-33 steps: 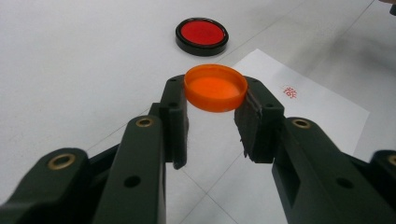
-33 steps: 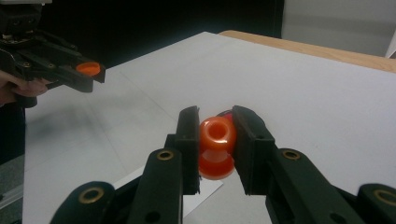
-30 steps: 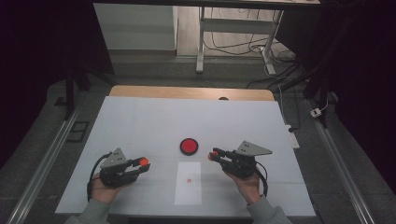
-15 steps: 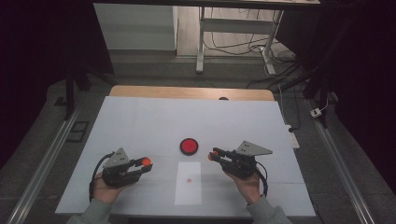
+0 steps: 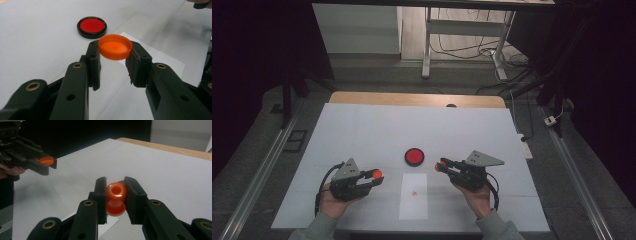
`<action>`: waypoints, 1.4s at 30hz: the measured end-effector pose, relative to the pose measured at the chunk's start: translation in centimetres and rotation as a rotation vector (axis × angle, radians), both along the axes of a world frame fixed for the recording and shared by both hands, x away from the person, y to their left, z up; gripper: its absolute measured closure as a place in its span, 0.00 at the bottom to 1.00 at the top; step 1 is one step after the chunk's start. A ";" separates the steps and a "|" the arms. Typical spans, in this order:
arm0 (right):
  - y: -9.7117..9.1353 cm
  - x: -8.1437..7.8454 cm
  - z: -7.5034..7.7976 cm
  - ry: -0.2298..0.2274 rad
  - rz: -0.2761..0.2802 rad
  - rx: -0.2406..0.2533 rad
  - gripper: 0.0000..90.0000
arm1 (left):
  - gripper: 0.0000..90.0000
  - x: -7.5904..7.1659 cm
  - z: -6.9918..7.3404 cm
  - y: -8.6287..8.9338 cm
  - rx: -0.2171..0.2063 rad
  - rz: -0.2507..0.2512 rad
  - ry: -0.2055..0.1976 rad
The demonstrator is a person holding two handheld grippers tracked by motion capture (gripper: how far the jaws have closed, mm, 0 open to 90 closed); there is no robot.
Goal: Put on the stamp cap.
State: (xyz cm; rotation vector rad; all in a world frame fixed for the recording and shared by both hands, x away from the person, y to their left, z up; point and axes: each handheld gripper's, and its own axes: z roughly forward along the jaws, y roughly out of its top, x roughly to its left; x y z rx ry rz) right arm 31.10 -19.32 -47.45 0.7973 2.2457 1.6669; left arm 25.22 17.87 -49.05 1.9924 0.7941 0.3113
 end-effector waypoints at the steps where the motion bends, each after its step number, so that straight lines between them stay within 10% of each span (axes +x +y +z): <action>1: 0.0 0.1 -0.1 0.004 0.003 -0.003 0.80 | 0.72 0.1 0.1 -0.5 0.008 -0.006 0.001; 42: 0.0 -0.3 0.2 0.002 0.011 0.017 0.80 | 0.72 1.6 0.6 -9.8 0.045 -0.188 0.007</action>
